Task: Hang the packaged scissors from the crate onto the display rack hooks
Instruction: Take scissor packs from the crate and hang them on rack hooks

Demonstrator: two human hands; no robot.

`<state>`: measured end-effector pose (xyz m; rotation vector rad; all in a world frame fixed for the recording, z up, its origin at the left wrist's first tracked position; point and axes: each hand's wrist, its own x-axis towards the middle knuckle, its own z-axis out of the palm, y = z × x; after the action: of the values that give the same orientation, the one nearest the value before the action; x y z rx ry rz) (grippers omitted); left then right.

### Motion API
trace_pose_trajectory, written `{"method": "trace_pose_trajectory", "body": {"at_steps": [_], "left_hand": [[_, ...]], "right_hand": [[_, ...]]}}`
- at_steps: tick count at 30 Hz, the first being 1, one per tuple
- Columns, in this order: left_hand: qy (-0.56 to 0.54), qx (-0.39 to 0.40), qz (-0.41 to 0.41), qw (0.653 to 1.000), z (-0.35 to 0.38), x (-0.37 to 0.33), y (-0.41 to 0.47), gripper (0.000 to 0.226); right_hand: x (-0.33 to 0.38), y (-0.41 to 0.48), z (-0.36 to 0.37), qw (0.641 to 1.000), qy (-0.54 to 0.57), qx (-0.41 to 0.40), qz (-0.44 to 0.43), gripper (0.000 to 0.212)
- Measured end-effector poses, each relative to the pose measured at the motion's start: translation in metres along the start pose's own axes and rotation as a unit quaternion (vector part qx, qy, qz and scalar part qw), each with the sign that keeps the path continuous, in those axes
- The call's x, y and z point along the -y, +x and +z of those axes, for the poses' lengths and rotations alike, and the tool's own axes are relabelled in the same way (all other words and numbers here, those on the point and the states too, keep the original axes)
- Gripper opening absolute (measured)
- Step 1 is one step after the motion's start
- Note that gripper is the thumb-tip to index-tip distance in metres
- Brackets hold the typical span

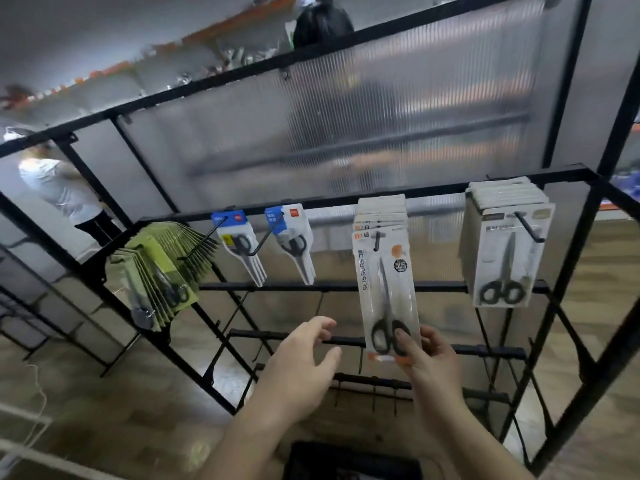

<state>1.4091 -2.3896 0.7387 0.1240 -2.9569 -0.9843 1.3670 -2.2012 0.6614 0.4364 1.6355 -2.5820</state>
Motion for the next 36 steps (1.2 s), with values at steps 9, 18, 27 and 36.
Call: {"method": "trace_pose_trajectory", "body": {"at_steps": [9, 18, 27, 36], "left_hand": [[0.047, -0.008, 0.002, 0.999, -0.020, 0.011, -0.005, 0.038], [0.069, 0.011, 0.041, 0.997, -0.062, 0.071, -0.020, 0.044], [0.152, 0.039, 0.126, 0.980, -0.105, 0.159, -0.047, 0.052], [0.154, 0.079, 0.134, 0.976, -0.121, 0.203, -0.081, 0.057]], "right_hand": [[0.002, 0.058, 0.023, 0.989, -0.138, -0.058, 0.001, 0.027], [-0.010, -0.027, 0.060, 0.933, -0.357, -0.043, -0.008, 0.065], [-0.011, -0.154, 0.147, 0.665, -0.736, -0.012, -0.125, 0.046], [-0.043, -0.212, 0.183, 0.628, -0.769, 0.017, -0.115, 0.061]]}}
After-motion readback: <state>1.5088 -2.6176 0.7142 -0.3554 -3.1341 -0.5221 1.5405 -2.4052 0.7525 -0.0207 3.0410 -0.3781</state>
